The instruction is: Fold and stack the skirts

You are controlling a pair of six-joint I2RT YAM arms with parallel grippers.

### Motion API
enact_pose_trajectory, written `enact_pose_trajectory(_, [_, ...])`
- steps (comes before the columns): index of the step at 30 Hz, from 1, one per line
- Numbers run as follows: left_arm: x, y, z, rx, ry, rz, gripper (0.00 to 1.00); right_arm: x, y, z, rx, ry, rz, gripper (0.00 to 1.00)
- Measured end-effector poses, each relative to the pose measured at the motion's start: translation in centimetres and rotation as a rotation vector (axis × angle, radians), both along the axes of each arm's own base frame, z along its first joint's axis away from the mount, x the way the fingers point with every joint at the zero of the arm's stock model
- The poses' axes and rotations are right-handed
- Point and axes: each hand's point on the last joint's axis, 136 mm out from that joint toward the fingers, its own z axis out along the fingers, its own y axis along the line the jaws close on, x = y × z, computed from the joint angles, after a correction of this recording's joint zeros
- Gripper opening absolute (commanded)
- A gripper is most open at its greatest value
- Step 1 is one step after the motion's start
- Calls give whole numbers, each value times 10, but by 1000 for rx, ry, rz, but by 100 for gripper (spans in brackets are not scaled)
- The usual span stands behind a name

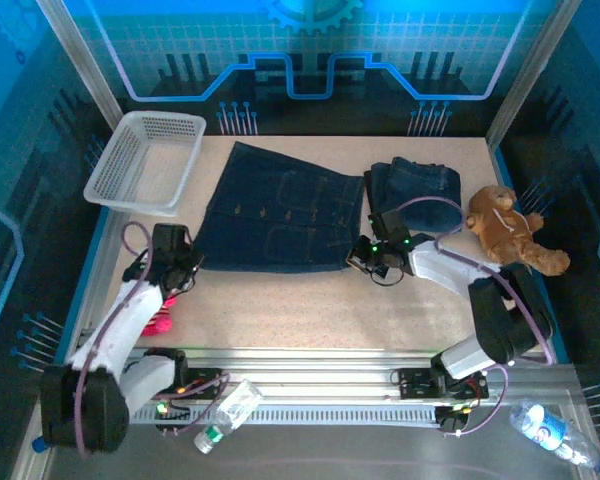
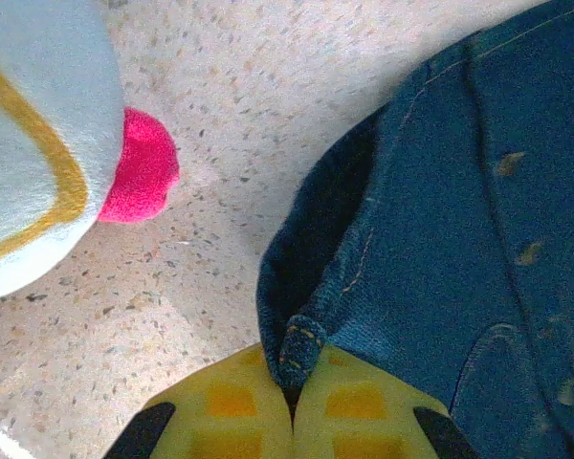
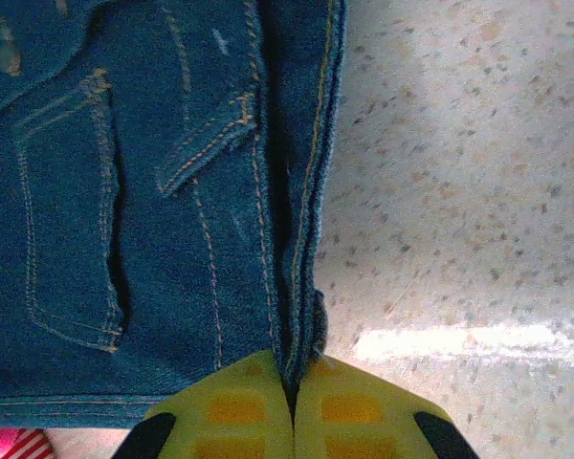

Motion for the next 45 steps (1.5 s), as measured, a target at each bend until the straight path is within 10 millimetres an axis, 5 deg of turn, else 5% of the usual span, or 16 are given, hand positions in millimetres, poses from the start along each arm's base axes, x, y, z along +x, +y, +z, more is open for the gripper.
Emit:
enact_pose_trajectory(5, [-12, 1, 37, 17, -55, -13, 0, -8, 0, 28, 33, -40, 16, 0])
enact_pose_trajectory(7, [-2, 1, 67, 39, -86, -38, 0, -3, 1, 45, 42, -69, 17, 0])
enact_pose_trajectory(12, [65, 1, 153, 135, -261, -110, 0, 50, 3, 103, 70, -207, -25, 0])
enact_pose_trajectory(15, [114, 0, 174, 203, -320, -160, 0, 90, -4, 117, 70, -255, -64, 0])
enact_pose_trajectory(23, [218, -7, 135, 290, -275, -277, 0, 154, -19, 72, 39, -191, -128, 0])
enact_pose_trajectory(31, [252, -14, 115, 283, -254, -318, 0, 172, -23, 58, 44, -166, -141, 1])
enact_pose_trajectory(33, [260, -15, 112, 280, -252, -321, 18, 180, -25, 57, 48, -166, -148, 7])
enact_pose_trajectory(36, [281, -16, 108, 273, -253, -319, 79, 201, -25, 55, 64, -173, -157, 30])
enact_pose_trajectory(38, [297, -16, 104, 256, -247, -312, 97, 218, -25, 57, 70, -196, -159, 53])
enact_pose_trajectory(39, [304, -17, 103, 244, -244, -310, 99, 224, -25, 59, 72, -206, -161, 67])
enact_pose_trajectory(40, [308, -18, 102, 232, -239, -311, 99, 227, -26, 62, 70, -219, -160, 92])
enact_pose_trajectory(41, [310, -20, 102, 211, -237, -311, 99, 227, -26, 64, 69, -225, -161, 100])
enact_pose_trajectory(45, [300, -37, 96, 100, -230, -341, 99, 224, -24, 77, 53, -267, -154, 100])
